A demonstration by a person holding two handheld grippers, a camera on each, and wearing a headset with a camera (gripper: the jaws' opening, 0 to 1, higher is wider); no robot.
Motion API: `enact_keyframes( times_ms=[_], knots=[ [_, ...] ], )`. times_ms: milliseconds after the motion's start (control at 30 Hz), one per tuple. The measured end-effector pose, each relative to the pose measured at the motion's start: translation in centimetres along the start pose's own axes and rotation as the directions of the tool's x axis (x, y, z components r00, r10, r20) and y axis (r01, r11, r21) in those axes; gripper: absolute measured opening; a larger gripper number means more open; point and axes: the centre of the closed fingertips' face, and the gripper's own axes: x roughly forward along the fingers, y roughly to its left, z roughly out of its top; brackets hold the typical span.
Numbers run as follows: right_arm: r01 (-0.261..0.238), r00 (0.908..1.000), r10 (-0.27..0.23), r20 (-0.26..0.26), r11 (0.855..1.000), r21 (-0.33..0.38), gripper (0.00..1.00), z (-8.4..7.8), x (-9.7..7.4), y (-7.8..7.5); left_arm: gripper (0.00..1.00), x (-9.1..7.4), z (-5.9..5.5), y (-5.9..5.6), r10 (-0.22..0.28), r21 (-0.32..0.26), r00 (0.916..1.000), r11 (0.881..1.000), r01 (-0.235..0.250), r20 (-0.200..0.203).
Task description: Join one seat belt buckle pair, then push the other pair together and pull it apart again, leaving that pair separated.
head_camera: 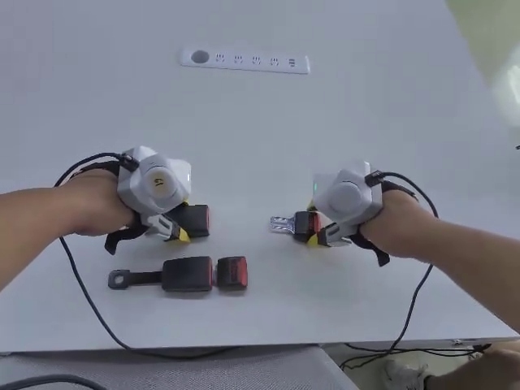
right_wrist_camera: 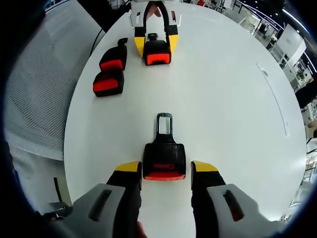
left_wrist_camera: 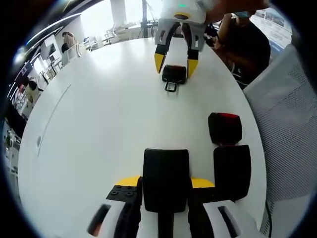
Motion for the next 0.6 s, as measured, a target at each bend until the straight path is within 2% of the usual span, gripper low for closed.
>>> enact_keyframes(
  times_ms=[167, 267, 433, 533, 600],
  knots=[
    [0.027, 0.9994, -0.028, 0.021, 0.999, 0.025, 0.41, 0.3, -0.7, -0.2, 0.42, -0.2, -0.1, 0.3, 0.029, -0.014, 0.9996, 0.999, -0.029, 0.002],
    [0.053, 0.9972, -0.056, 0.05, 0.997, 0.059, 0.43, 0.7, -1.3, -0.1, 0.47, -0.7, -0.2, 0.1, 0.048, -0.009, 0.9988, 0.999, -0.048, -0.002],
    [0.096, 0.9873, -0.111, 0.113, 0.986, 0.135, 0.47, 1.6, -2.7, 0.8, 0.55, -2.6, 0.8, 0.2, 0.114, -0.061, 0.9916, 0.992, -0.111, 0.06],
    [0.114, 0.9815, -0.136, 0.135, 0.98, 0.165, 0.5, 2.1, -3.4, 1.7, 0.59, -3.9, 0.6, -0.3, 0.146, -0.091, 0.986, 0.986, -0.138, 0.082],
    [0.117, 0.9777, -0.145, 0.152, 0.977, 0.179, 0.52, 2.3, -3.8, 2.4, 0.62, -4.6, 0.1, -0.8, 0.164, -0.104, 0.9826, 0.982, -0.155, 0.086]
  ],
)
